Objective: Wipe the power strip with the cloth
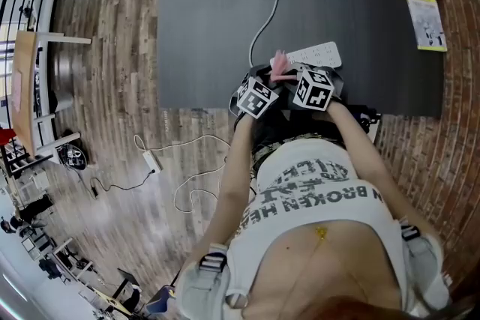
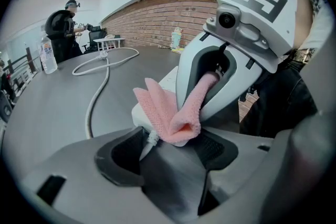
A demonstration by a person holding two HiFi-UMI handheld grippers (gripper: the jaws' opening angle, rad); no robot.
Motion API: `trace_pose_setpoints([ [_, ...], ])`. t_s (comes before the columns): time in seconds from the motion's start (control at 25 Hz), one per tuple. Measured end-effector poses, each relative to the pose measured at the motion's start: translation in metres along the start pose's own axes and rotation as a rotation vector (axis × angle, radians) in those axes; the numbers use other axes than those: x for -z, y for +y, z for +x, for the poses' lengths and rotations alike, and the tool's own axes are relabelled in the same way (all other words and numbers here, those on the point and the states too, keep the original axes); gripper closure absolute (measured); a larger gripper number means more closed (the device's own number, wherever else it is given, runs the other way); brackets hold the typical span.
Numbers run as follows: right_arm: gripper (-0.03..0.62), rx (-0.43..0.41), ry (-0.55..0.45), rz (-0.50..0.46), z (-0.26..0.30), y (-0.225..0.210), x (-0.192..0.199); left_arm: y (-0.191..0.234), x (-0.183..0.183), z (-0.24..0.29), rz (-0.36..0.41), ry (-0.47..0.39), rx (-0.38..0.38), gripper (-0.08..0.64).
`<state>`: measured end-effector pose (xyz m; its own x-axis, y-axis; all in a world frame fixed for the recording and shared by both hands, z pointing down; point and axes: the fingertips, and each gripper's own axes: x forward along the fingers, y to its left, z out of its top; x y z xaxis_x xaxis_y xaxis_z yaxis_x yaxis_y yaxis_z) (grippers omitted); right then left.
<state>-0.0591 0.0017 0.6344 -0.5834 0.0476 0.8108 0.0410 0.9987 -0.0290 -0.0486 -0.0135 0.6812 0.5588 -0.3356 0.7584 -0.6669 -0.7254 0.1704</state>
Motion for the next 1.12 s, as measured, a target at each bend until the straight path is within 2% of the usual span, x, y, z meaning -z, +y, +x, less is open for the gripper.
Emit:
trace_pose_setpoints([
  [0.88, 0.577, 0.080, -0.002, 0.102, -0.025, -0.017, 0.032, 0.001, -0.002, 0.000, 0.008, -0.013, -0.003, 0.276],
  [1.12, 0.577, 0.093, -0.009, 0.129, -0.030, -0.021, 0.038, -0.002, -0.005, -0.006, 0.004, 0.006, 0.004, 0.278],
])
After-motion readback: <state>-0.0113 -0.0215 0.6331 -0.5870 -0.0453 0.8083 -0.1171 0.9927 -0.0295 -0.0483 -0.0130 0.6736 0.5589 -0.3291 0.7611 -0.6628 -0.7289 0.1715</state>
